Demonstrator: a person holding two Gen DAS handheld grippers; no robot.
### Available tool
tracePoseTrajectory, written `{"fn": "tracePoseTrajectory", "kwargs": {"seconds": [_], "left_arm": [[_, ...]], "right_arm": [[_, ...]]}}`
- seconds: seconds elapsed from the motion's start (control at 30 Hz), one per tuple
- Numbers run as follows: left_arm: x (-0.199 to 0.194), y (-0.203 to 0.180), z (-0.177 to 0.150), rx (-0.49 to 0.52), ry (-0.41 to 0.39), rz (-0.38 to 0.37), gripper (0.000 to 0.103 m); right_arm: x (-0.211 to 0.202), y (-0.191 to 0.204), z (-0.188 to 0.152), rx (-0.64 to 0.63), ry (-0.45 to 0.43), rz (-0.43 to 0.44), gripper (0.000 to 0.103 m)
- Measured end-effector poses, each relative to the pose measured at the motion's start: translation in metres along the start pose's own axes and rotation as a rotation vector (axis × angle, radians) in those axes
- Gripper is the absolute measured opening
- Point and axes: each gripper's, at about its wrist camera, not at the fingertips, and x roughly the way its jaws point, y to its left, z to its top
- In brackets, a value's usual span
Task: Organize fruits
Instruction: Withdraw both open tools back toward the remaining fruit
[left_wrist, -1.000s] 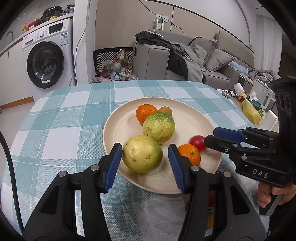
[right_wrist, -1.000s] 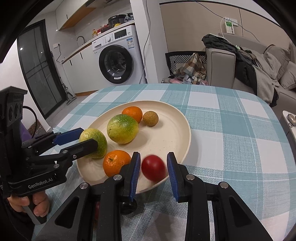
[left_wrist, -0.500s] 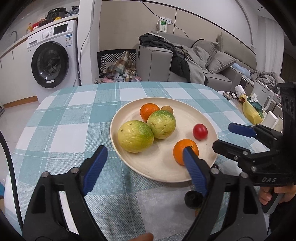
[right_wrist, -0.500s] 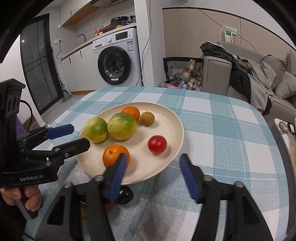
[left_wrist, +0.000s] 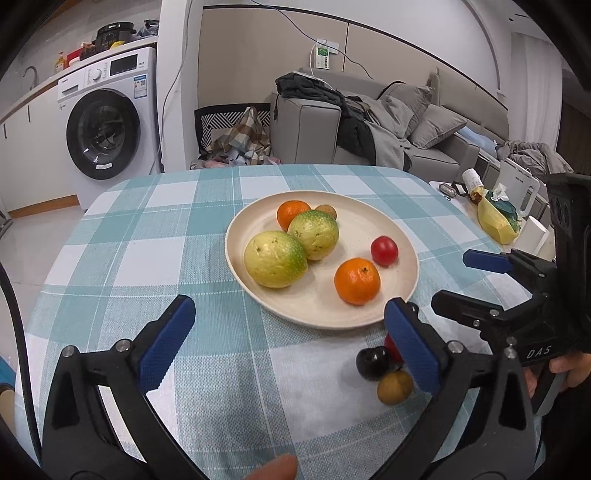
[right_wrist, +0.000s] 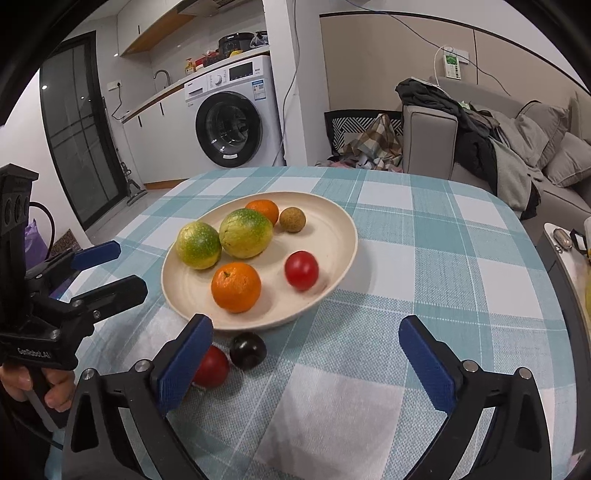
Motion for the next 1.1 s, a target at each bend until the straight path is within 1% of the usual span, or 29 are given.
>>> {"fn": "tracePoseTrajectory", "kwargs": {"seconds": [0.17, 0.33, 0.5, 0.63, 0.77, 0.87, 0.93, 1.1], "left_arm": [[-0.002, -0.005, -0.004, 0.018, 0.019, -0.02, 0.102], [0.002, -0.013, -0.007, 0.043, 0.043, -0.017, 0.102], [0.006, -0.013, -0.008, 0.038, 0.065, -0.013, 0.102], [0.007, -0.011, -0.007, 0.036, 0.071, -0.009, 0.102], [0.008, -0.008, -0.006, 0.025, 0.073, -0.014, 0.102], [0.008, -0.007, -0.006, 0.021, 0.078, -0.015, 0.102], [0.008, -0.007, -0.006, 0.019, 0.082, -0.018, 0.102], [0.012, -0.016, -0.01, 0.053, 0.112, -0.059, 0.102]], "right_arm": [[0.001, 0.001, -0.006, -0.016, 0.04, 0.02, 0.103], [0.005, 0.007, -0.009, -0.046, 0.065, 0.031, 0.103], [0.009, 0.009, -0.013, -0.047, 0.102, 0.06, 0.103], [0.011, 0.012, -0.015, -0.043, 0.128, 0.104, 0.103], [0.012, 0.017, -0.017, -0.047, 0.139, 0.134, 0.103], [0.015, 0.019, -0.018, -0.045, 0.152, 0.129, 0.103], [0.015, 0.014, -0.018, -0.021, 0.151, 0.134, 0.102], [0.011, 0.001, -0.014, 0.026, 0.13, 0.131, 0.102]]}}
